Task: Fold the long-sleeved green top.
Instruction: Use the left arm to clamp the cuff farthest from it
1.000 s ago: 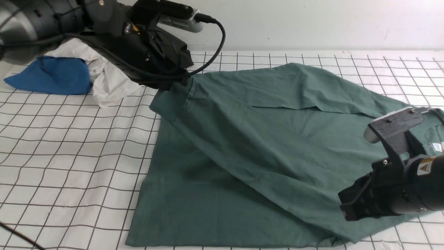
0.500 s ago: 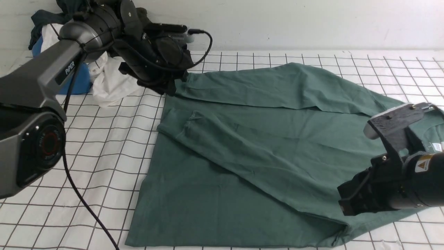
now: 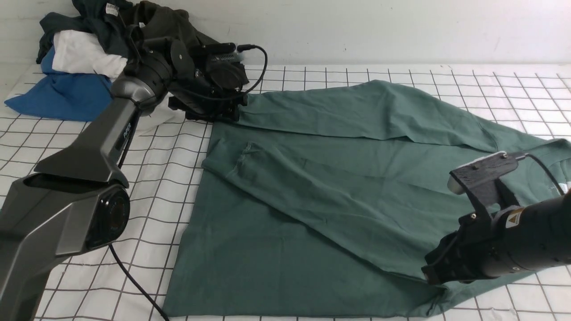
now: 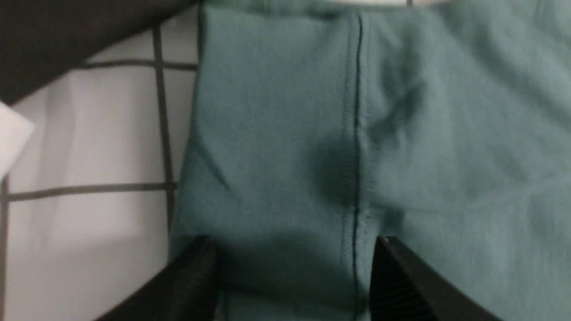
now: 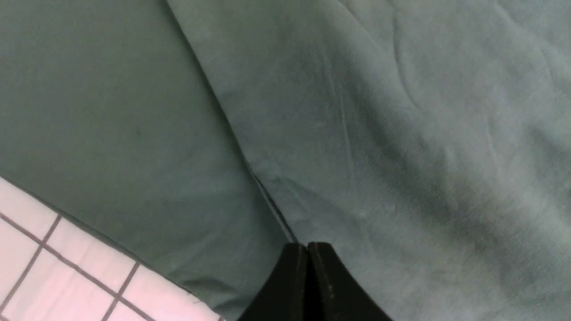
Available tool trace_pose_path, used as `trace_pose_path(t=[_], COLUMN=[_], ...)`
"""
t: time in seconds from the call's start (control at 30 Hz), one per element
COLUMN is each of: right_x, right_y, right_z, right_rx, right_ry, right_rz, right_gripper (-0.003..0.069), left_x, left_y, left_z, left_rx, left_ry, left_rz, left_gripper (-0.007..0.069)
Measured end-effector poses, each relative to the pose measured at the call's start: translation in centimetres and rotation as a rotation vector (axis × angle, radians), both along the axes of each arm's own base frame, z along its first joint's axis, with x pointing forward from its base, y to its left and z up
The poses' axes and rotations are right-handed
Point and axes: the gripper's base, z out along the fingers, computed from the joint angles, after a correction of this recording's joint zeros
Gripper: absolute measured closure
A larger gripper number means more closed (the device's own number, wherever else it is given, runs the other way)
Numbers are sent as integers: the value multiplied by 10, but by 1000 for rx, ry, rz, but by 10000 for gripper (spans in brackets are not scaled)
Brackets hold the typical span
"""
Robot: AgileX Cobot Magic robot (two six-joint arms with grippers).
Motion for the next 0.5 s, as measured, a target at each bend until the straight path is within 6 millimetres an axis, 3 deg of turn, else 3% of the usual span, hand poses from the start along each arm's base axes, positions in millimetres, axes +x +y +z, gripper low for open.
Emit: trace_pose_path(t=[0.4, 0.5], right_x=[0, 0], right_y=[0, 0], right_z=[0, 0], right_rx=[-7, -7], right_ry=[-6, -6], right_rz=[15, 15], right_gripper=[673, 673], left_x=[3, 5], left_y=[6, 4], left_z=[-1, -5], left_rx=[7, 12], left_ry=[-6, -24], left_rz=[104, 100], left_gripper=[218, 344])
